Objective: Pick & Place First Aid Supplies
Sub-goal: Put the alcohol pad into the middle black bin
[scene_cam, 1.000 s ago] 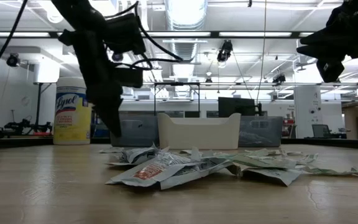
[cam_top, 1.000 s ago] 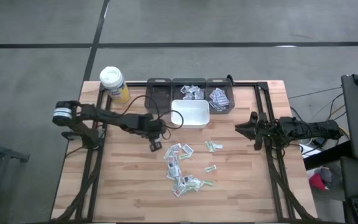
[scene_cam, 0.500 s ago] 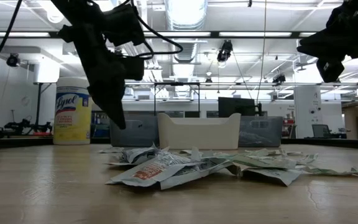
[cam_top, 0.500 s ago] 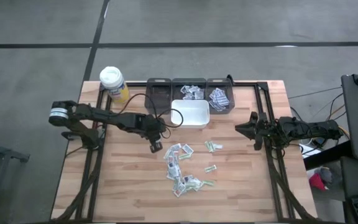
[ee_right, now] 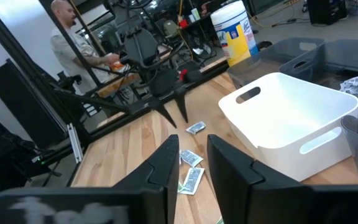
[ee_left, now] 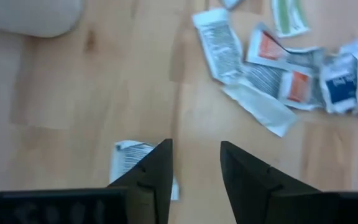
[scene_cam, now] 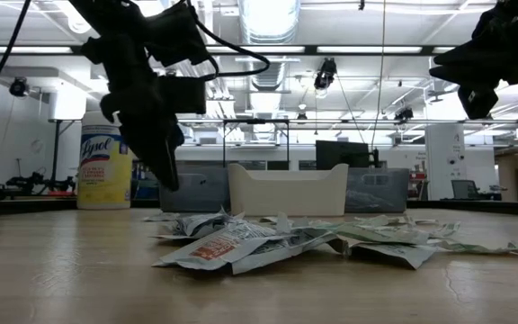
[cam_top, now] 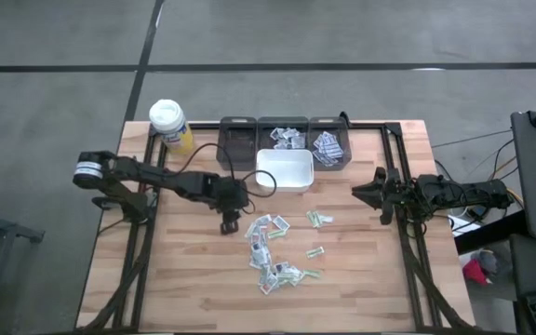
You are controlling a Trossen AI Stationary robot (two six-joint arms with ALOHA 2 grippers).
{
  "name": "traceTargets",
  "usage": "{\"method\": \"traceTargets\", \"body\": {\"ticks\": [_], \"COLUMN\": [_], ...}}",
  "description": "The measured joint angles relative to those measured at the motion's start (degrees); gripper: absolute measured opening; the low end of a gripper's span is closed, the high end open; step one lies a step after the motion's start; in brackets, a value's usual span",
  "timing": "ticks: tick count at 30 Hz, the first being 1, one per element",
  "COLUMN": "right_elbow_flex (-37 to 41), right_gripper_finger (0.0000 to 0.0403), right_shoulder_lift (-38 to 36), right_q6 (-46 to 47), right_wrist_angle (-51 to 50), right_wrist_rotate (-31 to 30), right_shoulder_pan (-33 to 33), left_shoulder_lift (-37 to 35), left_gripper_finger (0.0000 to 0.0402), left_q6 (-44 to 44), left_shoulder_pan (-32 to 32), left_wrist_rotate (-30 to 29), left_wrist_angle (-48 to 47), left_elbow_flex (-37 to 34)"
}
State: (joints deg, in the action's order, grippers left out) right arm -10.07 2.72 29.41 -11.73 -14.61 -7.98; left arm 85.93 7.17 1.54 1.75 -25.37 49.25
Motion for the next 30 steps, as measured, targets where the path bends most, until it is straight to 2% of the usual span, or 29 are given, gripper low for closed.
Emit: {"method": "traceTargets", "body": {"ticks": [10,17,24,30], "right_elbow_flex": [0.00,0.00,0.00,0.00], "right_gripper_finger": [0.0091,0.0078,0.0066,0.0064], "right_shoulder_lift": [0.00,0.00,0.00,0.00], "right_q6": [0.00,0.00,0.00,0.00], "right_wrist_angle": [0.00,0.00,0.00,0.00], "right_wrist_rotate": [0.00,0.03,0.02,0.02], "right_shoulder_pan": [0.00,-0.01,0.01,0.00], "left_shoulder_lift": [4.65,8.54,6.25,5.09], "left_gripper_finger": [0.0126,0.0127,0.0127,0.0126], "left_q6": [-1.07,2.15,6.00,3.59], "left_shoulder_pan": [-1.27,-1.36,-1.40,-1.40], "left_wrist_rotate": [-0.97,-3.86,-2.70,-7.90], "left_wrist_angle": [-0.52,-1.35,-7.32,-8.95], "left_elbow_flex": [0.00,0.20,3.04,3.89]}}
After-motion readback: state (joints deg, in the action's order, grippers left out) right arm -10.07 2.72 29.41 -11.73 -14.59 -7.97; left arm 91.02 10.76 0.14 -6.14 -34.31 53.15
